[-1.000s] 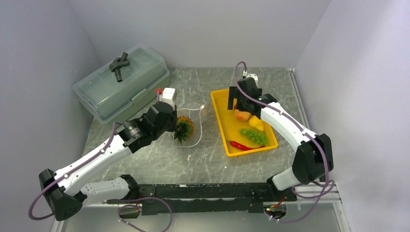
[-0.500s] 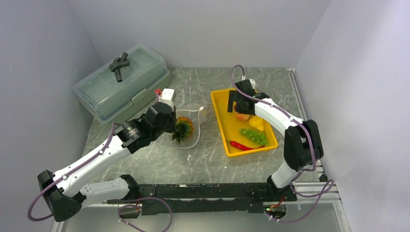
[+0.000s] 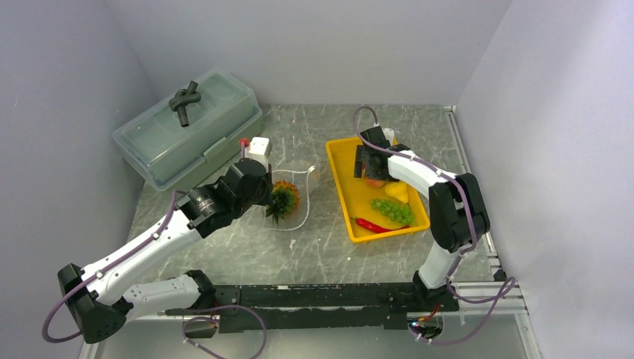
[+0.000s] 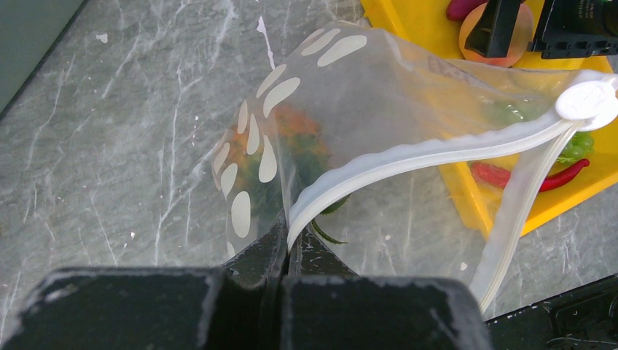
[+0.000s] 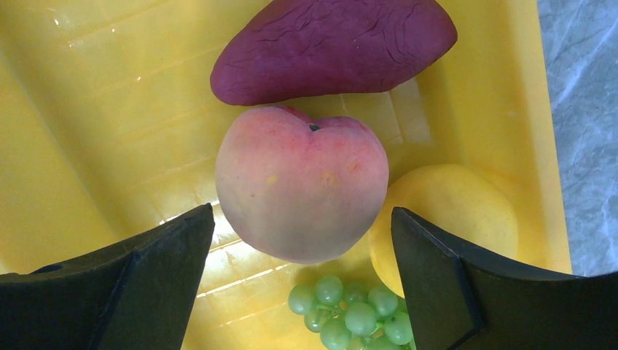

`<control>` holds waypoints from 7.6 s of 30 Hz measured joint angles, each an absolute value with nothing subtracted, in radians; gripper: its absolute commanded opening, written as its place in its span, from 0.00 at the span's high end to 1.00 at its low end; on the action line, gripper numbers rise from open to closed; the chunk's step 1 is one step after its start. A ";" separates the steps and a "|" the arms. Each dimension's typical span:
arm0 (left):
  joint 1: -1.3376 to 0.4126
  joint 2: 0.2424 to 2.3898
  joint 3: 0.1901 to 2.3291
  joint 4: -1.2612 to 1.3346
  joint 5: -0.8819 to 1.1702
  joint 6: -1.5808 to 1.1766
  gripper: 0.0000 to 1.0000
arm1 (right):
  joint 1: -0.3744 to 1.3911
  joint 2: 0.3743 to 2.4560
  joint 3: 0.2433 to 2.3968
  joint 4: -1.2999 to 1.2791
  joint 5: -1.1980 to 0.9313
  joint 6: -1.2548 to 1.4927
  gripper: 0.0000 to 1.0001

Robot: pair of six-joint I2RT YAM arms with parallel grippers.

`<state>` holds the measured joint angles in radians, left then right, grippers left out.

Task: Place the food in the zip-top bag and seal the zipper

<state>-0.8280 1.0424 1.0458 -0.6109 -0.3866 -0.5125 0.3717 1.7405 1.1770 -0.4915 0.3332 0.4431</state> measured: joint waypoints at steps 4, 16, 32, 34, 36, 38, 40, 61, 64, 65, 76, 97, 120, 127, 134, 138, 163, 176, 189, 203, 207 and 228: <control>-0.828 1.042 1.046 -0.611 -0.387 -0.513 1.00 | 0.370 1.748 1.179 -0.483 0.343 0.448 0.15; -0.828 1.042 1.046 -0.612 -0.387 -0.513 1.00 | 0.367 1.745 1.179 -0.476 0.350 0.449 0.52; -0.828 1.042 1.046 -0.613 -0.390 -0.517 1.00 | 0.404 1.331 1.140 -0.473 0.220 0.393 0.59; -0.827 1.043 1.046 -0.616 -0.391 -0.517 1.00 | 0.413 1.280 1.123 -0.468 0.176 0.383 0.60; -0.826 1.044 1.046 -0.617 -0.391 -0.516 1.00 | 0.422 1.221 1.103 -0.464 0.115 0.371 0.61; -0.825 1.045 1.046 -0.618 -0.392 -0.517 1.00 | 0.435 1.168 1.099 -0.462 0.044 0.357 0.61; -0.824 1.046 1.046 -0.618 -0.392 -0.517 1.00 | 0.457 1.121 1.099 -0.453 -0.007 0.341 0.61; -0.822 1.065 1.066 -0.623 -0.398 -0.518 1.00 | 0.847 1.056 1.225 -0.407 -0.215 0.228 0.63; -0.822 1.065 1.074 -0.630 -0.397 -0.518 1.00 | 0.882 1.082 1.237 -0.389 -0.211 0.226 0.63; -0.822 1.065 1.076 -0.634 -0.397 -0.518 1.00 | 0.890 1.093 1.240 -0.386 -0.209 0.224 0.63; -0.821 1.067 1.095 -0.659 -0.389 -0.517 1.00 | 0.997 1.215 1.260 -0.389 -0.115 0.199 0.63; -0.818 1.074 1.111 -0.678 -0.344 -0.536 1.00 | 1.060 1.441 1.354 -0.498 0.207 0.207 0.61; -0.813 1.074 1.114 -0.699 -0.319 -0.540 1.00 | 1.061 1.533 1.430 -0.480 0.406 0.286 0.17; -0.809 1.074 1.117 -0.707 -0.321 -0.541 1.00 | 1.061 1.534 1.430 -0.469 0.422 0.289 0.13; -0.808 1.077 1.117 -0.709 -0.321 -0.541 1.00 | 1.061 1.534 1.430 -0.466 0.422 0.292 0.12; -0.809 1.079 1.119 -0.709 -0.320 -0.542 1.00 | 1.061 1.529 1.429 -0.463 0.418 0.296 0.12; -0.811 1.129 1.168 -0.722 -0.319 -0.538 1.00 | 1.061 1.097 1.295 -0.551 0.501 0.319 0.13; -0.811 1.129 1.168 -0.722 -0.320 -0.535 1.00 | 0.850 1.055 1.150 -0.704 0.558 0.376 0.13; -0.808 1.127 1.168 -0.723 -0.320 -0.535 1.00 | 0.646 1.152 1.024 -0.705 0.535 0.415 0.12; -0.803 1.087 1.166 -0.726 -0.320 -0.524 1.00 | 0.442 1.369 0.953 -0.567 0.511 0.436 0.11; -0.801 1.073 1.166 -0.731 -0.321 -0.517 1.00 | 0.414 1.424 0.953 -0.535 0.511 0.439 0.11; -0.795 1.067 1.165 -0.731 -0.320 -0.516 1.00 | 0.308 1.578 0.953 -0.446 0.470 0.452 0.11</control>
